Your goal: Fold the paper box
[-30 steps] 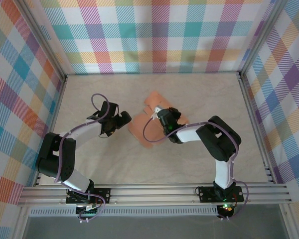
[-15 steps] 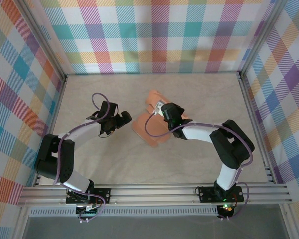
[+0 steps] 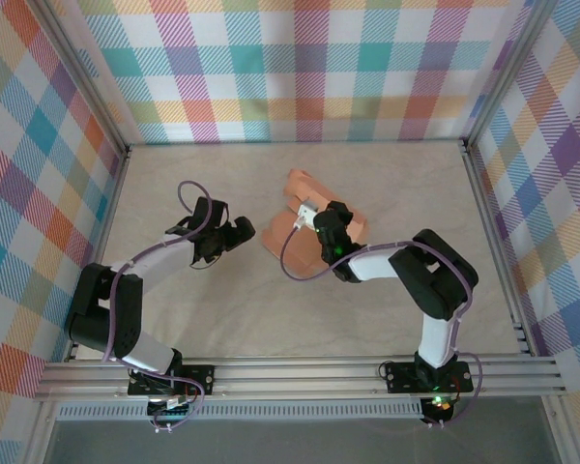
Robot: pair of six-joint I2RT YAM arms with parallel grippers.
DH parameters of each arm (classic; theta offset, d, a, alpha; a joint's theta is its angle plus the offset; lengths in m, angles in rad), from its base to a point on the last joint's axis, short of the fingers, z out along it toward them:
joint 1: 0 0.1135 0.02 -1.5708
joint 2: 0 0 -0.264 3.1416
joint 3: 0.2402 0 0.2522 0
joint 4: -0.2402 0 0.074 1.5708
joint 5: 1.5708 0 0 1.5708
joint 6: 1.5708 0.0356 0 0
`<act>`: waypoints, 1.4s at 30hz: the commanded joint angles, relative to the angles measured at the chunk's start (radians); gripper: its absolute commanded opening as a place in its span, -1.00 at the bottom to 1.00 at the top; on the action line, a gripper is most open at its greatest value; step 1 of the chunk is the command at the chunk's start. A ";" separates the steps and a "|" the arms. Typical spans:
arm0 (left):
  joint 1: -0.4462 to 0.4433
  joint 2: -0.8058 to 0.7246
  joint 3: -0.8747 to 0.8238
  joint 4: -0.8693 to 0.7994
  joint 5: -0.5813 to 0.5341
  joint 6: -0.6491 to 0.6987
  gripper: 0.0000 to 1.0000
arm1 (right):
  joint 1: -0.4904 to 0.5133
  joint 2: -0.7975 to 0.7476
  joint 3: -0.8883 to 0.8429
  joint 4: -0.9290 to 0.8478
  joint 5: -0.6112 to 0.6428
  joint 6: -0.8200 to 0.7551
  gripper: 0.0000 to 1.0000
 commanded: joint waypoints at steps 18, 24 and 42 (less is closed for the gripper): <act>-0.004 -0.028 -0.025 0.027 0.003 0.032 1.00 | 0.036 0.112 -0.013 0.385 0.040 -0.160 -1.00; -0.003 -0.016 -0.029 0.041 0.013 0.028 1.00 | 0.035 -0.006 0.029 -0.088 -0.062 0.089 -1.00; -0.003 -0.045 -0.054 0.219 0.093 0.149 1.00 | 0.034 -0.087 0.159 -0.614 -0.239 0.322 -1.00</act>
